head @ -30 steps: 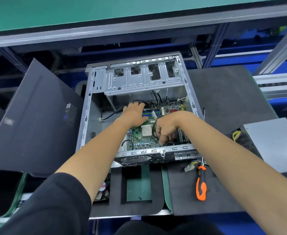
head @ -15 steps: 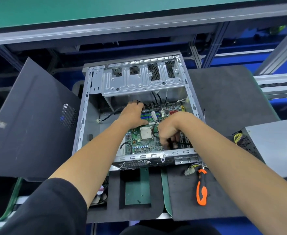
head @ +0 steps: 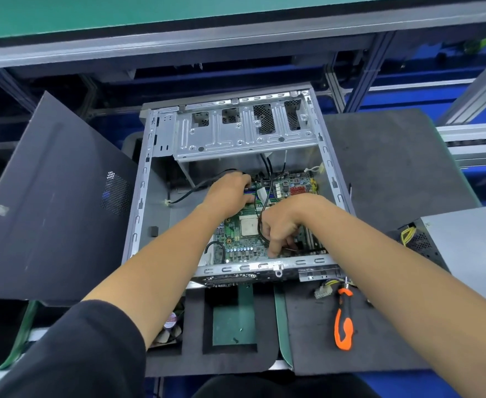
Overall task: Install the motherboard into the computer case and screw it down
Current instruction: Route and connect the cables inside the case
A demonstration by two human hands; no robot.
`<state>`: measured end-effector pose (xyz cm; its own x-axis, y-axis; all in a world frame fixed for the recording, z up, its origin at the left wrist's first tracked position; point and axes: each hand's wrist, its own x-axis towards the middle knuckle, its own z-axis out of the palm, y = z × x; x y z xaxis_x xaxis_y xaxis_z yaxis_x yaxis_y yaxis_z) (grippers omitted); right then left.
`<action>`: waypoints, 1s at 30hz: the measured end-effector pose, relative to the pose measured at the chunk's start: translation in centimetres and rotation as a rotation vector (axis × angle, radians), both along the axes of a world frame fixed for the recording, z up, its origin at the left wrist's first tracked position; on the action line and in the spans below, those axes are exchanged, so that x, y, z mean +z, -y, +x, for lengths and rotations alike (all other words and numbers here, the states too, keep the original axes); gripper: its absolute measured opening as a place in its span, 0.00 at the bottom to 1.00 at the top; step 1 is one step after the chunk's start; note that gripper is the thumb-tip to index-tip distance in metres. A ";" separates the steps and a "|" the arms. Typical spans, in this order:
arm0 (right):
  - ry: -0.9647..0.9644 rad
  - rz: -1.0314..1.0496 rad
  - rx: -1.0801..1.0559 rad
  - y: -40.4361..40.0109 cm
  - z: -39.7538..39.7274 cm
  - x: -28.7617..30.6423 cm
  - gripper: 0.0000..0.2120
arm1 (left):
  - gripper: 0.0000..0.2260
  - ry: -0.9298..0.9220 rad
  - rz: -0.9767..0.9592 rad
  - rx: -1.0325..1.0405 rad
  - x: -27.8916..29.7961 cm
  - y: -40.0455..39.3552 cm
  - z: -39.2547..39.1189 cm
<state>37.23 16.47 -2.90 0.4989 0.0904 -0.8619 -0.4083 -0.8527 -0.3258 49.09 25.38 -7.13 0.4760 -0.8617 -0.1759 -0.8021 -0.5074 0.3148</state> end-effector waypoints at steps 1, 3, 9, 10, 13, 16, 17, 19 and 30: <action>-0.023 -0.012 0.024 0.0 0.0 0.0 0.14 | 0.13 -0.011 -0.002 0.016 0.1 0.1 0.1; -0.070 -0.026 0.052 0.1 0.0 0.0 0.12 | 0.10 -0.016 0.010 0.026 0.3 0.3 0.2; -0.238 -0.002 0.045 -0.2 0.2 -0.5 0.13 | 0.10 -0.018 0.028 0.001 0.4 0.2 0.5; -0.243 0.003 0.046 -0.3 0.2 -0.6 0.13 | 0.11 -0.019 0.033 -0.004 0.4 0.2 0.5; -0.268 0.033 0.054 -0.5 0.1 -0.6 0.11 | 0.12 -0.009 0.045 -0.016 0.5 0.2 0.4; -0.274 0.014 0.071 -0.6 -0.1 -0.5 0.10 | 0.12 -0.008 0.058 -0.012 0.6 0.2 0.3; -0.272 0.002 0.075 -0.5 -0.2 -0.4 0.10 | 0.12 -0.015 0.057 -0.008 0.6 0.1 0.3; -0.277 -0.020 0.090 -0.5 -0.2 -0.2 0.12 | 0.13 -0.030 0.053 -0.009 0.6 0.0 0.4; -0.340 0.013 0.061 -0.5 -0.4 0.3 0.10 | 0.24 -0.071 0.171 -0.114 1.3 -0.3 1.0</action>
